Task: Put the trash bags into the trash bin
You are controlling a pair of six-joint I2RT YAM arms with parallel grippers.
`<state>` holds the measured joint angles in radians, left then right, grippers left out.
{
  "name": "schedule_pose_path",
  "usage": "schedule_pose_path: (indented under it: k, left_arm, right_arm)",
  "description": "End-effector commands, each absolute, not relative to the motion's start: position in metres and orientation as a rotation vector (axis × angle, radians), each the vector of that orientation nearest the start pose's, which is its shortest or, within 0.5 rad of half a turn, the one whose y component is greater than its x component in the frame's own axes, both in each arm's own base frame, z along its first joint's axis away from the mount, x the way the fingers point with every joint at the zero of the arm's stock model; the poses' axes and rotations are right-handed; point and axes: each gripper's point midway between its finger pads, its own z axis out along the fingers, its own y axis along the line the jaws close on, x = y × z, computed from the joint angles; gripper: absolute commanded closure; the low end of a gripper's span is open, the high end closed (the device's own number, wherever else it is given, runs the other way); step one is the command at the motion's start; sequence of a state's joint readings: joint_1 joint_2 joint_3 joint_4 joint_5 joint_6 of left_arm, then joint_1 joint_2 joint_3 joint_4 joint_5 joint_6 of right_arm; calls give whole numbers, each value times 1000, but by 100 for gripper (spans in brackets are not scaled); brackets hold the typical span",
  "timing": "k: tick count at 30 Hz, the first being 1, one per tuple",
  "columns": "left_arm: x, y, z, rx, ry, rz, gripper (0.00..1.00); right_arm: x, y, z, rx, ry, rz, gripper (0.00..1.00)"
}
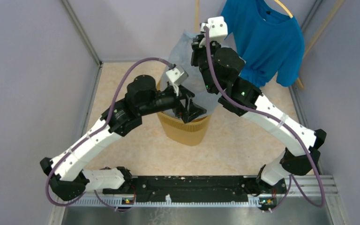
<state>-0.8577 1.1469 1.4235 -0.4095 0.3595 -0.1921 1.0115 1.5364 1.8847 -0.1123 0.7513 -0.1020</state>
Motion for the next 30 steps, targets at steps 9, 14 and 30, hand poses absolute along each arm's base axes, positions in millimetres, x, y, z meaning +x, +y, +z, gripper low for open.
schedule_pose_path:
  k: [9,14,30]
  left_arm:
    - [272,-265,338,411,1880,-497,37]
    - [271,-256,295,415,2003,-409,40]
    - [238,-194,401,387,1725,-407,2]
  right_arm:
    - [320,289,530,-110,1383,334,100]
    - [318,310,513,-146,1412,426,100]
    - [291,326,445,-396,1532,499,100]
